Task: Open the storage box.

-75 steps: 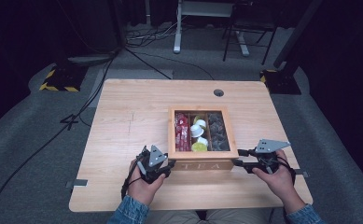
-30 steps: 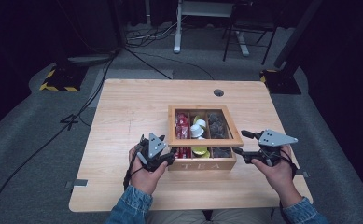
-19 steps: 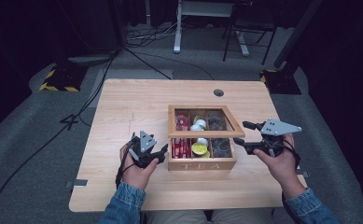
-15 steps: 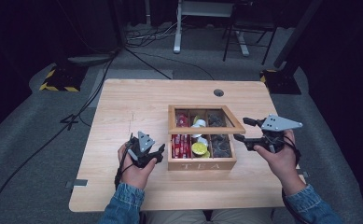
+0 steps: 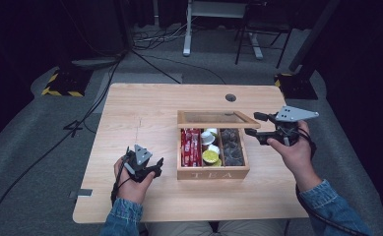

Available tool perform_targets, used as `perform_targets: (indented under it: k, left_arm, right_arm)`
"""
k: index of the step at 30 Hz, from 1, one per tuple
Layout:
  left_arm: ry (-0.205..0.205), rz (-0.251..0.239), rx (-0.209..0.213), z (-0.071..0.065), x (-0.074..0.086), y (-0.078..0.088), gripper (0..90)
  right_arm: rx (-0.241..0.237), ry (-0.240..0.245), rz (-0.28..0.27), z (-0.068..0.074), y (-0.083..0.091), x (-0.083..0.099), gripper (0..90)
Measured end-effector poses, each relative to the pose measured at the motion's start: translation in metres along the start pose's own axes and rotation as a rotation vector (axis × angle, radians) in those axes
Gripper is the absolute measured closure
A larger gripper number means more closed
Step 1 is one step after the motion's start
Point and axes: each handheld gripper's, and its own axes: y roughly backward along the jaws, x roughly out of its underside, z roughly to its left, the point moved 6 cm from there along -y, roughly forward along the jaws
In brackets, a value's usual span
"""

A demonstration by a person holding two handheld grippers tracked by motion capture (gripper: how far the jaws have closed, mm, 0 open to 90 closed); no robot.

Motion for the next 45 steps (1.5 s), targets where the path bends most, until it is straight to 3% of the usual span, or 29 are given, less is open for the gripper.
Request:
perform_targets:
  k: [8,15,27,32,36,45]
  left_arm:
    - [0.033,0.029,-0.023,0.016,0.017,0.005,27.8]
    - [0.037,0.053,-0.013,0.021,0.03,0.008,27.6]
    - [0.037,0.071,0.016,0.023,0.037,0.007,25.6]
    - [0.035,0.079,0.019,0.027,0.038,0.005,25.3]
    - [0.067,0.079,0.041,0.03,0.04,0.003,25.0]
    - [0.072,0.085,0.028,0.035,0.041,-0.001,24.2]
  right_arm:
    - [-0.018,-0.004,-0.012,-0.009,-0.008,-0.015,33.9]
    - [-0.034,-0.004,-0.012,-0.017,-0.015,-0.024,37.0]
    - [-0.02,-0.028,-0.027,-0.034,-0.025,-0.041,38.1]
    - [-0.024,-0.064,-0.04,-0.04,-0.029,-0.046,39.2]
    - [-0.021,-0.072,-0.042,-0.048,-0.034,-0.053,42.0]
    - [-0.009,-0.102,-0.047,-0.062,-0.044,-0.065,44.8]
